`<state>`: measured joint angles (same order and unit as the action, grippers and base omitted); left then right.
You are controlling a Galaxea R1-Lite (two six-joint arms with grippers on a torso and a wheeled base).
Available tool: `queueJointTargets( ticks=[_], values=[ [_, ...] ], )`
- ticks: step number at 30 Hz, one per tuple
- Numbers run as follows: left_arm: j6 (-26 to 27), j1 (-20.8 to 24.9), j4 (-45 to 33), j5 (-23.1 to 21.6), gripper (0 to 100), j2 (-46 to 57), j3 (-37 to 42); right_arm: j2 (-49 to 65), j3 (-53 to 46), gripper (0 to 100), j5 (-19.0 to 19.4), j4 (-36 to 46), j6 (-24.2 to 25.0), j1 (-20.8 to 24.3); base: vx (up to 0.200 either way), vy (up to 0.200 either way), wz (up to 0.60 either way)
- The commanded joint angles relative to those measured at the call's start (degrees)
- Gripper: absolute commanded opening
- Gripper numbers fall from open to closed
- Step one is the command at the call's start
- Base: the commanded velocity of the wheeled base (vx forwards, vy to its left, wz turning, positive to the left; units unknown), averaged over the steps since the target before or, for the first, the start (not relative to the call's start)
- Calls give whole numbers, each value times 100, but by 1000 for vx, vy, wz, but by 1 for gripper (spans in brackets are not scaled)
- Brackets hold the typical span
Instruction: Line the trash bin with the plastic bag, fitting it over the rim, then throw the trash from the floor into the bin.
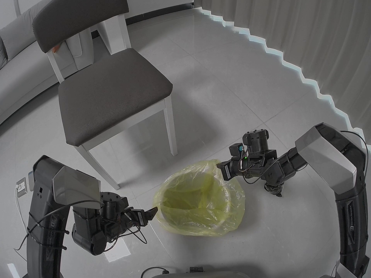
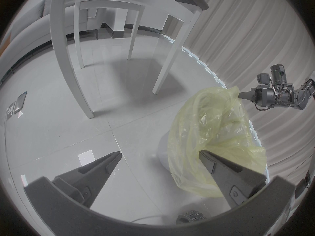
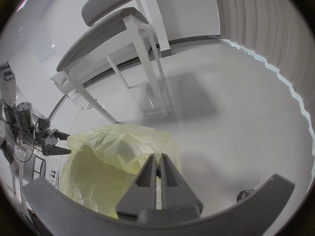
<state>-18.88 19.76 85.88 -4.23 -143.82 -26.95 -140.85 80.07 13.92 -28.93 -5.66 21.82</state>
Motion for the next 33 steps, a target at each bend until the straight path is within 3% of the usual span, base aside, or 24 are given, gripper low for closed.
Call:
queueJointTargets(
  ticks=[1,13,14,25,33],
  values=[
    [-1,-25,-10,10,100,-119,-82,-435,404,0,-3,107,3,68,0,0,0],
    [-1,-43,25,10,100,-181,-144,-874,747,0,5,72,-32,24,0,0,0],
    [-10,-51,25,10,100,-181,-144,-839,738,100,5,72,-50,15,0,0,0],
    [-10,-51,43,10,100,-146,-117,93,352,100,5,151,-67,-222,0,0,0],
    [-10,-34,122,10,100,-172,-170,1068,-703,100,5,133,-199,-292,0,0,0]
  ],
)
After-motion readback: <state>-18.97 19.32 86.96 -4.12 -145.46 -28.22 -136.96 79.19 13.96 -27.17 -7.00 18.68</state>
